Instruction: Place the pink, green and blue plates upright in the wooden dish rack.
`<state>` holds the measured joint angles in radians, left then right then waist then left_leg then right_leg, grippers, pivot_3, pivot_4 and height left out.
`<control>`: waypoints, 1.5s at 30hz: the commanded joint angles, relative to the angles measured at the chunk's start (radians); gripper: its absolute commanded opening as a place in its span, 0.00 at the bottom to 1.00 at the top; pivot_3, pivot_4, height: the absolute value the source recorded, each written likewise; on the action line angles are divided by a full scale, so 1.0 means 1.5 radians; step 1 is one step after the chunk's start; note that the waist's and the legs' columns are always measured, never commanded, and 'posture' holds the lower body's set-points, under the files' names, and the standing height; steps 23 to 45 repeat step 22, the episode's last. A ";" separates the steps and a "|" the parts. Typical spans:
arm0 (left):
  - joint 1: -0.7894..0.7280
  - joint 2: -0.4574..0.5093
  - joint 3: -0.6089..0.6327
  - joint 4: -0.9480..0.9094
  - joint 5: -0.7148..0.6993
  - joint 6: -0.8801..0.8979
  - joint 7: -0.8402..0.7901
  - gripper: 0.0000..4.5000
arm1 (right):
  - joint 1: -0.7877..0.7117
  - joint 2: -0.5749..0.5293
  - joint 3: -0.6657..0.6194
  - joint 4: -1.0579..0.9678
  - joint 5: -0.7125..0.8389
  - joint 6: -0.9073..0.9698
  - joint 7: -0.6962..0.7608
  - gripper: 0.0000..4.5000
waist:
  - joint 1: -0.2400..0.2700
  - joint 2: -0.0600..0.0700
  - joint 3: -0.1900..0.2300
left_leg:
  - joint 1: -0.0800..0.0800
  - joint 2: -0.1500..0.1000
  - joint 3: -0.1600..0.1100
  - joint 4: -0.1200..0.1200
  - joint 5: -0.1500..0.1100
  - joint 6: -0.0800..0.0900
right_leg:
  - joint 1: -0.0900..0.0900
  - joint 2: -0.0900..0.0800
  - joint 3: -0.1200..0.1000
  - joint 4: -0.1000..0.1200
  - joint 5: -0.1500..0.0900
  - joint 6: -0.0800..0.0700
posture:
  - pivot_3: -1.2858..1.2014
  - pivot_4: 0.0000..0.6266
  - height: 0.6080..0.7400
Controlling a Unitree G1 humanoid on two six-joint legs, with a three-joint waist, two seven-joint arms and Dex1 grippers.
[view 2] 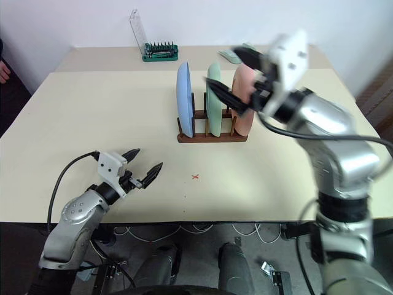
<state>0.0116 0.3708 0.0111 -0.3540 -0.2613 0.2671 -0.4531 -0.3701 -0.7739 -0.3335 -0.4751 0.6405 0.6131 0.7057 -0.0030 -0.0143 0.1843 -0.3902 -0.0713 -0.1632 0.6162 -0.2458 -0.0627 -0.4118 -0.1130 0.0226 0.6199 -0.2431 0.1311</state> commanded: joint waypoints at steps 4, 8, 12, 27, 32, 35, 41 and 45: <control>-0.048 0.004 -0.005 0.014 0.007 0.010 -0.006 1.00 | 0.233 -0.031 -0.114 -0.003 -0.036 -0.058 0.079 0.92 | -0.009 0.001 0.000 | 0.002 0.001 0.002 0.001 0.000 0.000 | 0.002 0.000 0.001 0.000 0.000 0.000 | 0.52 0.24 1.00; -0.060 0.014 -0.005 0.042 0.020 0.003 -0.015 1.00 | 0.264 -0.004 -0.078 0.078 -0.100 -0.122 0.058 0.92 | -0.008 0.001 -0.001 | 0.005 0.001 0.003 0.001 0.000 0.000 | 0.005 0.000 0.002 -0.001 0.000 0.000 | 0.52 0.24 1.00; -0.051 0.027 0.010 0.068 0.029 -0.013 -0.019 1.00 | 0.256 0.027 -0.049 0.114 -0.117 -0.154 0.048 0.92 | -0.006 0.001 0.000 | 0.005 0.001 0.003 0.001 0.000 0.000 | 0.004 0.000 0.002 -0.001 0.000 0.000 | 0.52 0.24 1.00; -0.023 0.038 0.032 0.041 0.028 -0.008 -0.003 1.00 | 0.174 0.053 0.035 0.269 -0.170 -0.242 0.069 0.92 | -0.005 0.001 0.000 | 0.004 0.001 0.003 0.001 0.000 0.000 | 0.004 0.000 0.002 -0.002 0.000 0.000 | 0.52 0.24 1.00; -0.023 0.038 0.032 0.041 0.028 -0.008 -0.003 1.00 | 0.174 0.053 0.035 0.269 -0.170 -0.242 0.069 0.92 | -0.005 0.001 0.000 | 0.004 0.001 0.003 0.001 0.000 0.000 | 0.004 0.000 0.002 -0.002 0.000 0.000 | 0.52 0.24 1.00; -0.023 0.038 0.032 0.041 0.028 -0.008 -0.003 1.00 | 0.174 0.053 0.035 0.269 -0.170 -0.242 0.069 0.92 | -0.005 0.001 0.000 | 0.004 0.001 0.003 0.001 0.000 0.000 | 0.004 0.000 0.002 -0.002 0.000 0.000 | 0.52 0.24 1.00; -0.023 0.038 0.032 0.041 0.028 -0.008 -0.003 1.00 | 0.174 0.053 0.035 0.269 -0.170 -0.242 0.069 0.92 | -0.005 0.001 0.000 | 0.004 0.001 0.003 0.001 0.000 0.000 | 0.004 0.000 0.002 -0.002 0.000 0.000 | 0.52 0.24 1.00; -0.023 0.038 0.032 0.041 0.028 -0.008 -0.003 1.00 | 0.174 0.053 0.035 0.269 -0.170 -0.242 0.069 0.92 | -0.005 0.001 0.000 | 0.004 0.001 0.003 0.001 0.000 0.000 | 0.004 0.000 0.002 -0.002 0.000 0.000 | 0.52 0.24 1.00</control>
